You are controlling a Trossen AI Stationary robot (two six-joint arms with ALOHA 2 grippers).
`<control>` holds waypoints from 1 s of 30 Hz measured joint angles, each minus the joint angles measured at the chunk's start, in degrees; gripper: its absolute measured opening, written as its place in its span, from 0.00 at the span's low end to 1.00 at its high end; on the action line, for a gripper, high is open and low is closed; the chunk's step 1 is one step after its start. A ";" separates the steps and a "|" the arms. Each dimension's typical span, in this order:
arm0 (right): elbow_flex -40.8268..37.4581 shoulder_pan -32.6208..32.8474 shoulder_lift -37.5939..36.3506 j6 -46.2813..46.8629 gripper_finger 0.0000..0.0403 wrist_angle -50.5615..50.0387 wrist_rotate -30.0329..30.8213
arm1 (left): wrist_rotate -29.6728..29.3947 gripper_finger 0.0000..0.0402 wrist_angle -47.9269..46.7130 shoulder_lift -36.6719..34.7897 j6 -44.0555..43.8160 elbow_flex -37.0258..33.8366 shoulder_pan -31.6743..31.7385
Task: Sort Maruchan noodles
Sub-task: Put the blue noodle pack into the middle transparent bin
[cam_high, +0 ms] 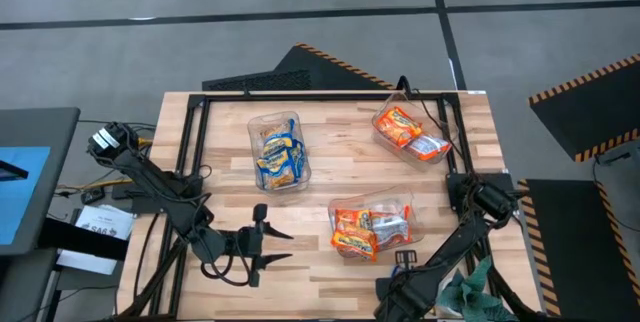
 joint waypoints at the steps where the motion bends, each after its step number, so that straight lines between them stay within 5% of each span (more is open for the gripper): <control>1: 0.04 0.00 0.00 -0.50 0.04 0.05 -0.12 | -0.01 0.42 -0.02 0.00 0.00 0.00 0.01; 8: 2.93 0.09 -2.52 -0.81 0.02 0.43 1.09 | -0.90 0.42 0.00 0.00 0.00 0.00 0.01; 14: 10.20 0.96 -8.66 -6.93 0.02 4.06 11.46 | -3.22 0.42 0.02 0.01 1.31 0.19 -0.01; 19: 11.60 -0.06 -13.07 -21.19 0.02 15.72 20.51 | -5.84 0.42 0.04 0.02 3.30 1.85 -0.61; 30: 11.73 -13.15 -15.19 -48.48 0.02 29.60 32.44 | -30.42 0.42 0.13 0.02 12.04 4.79 -10.90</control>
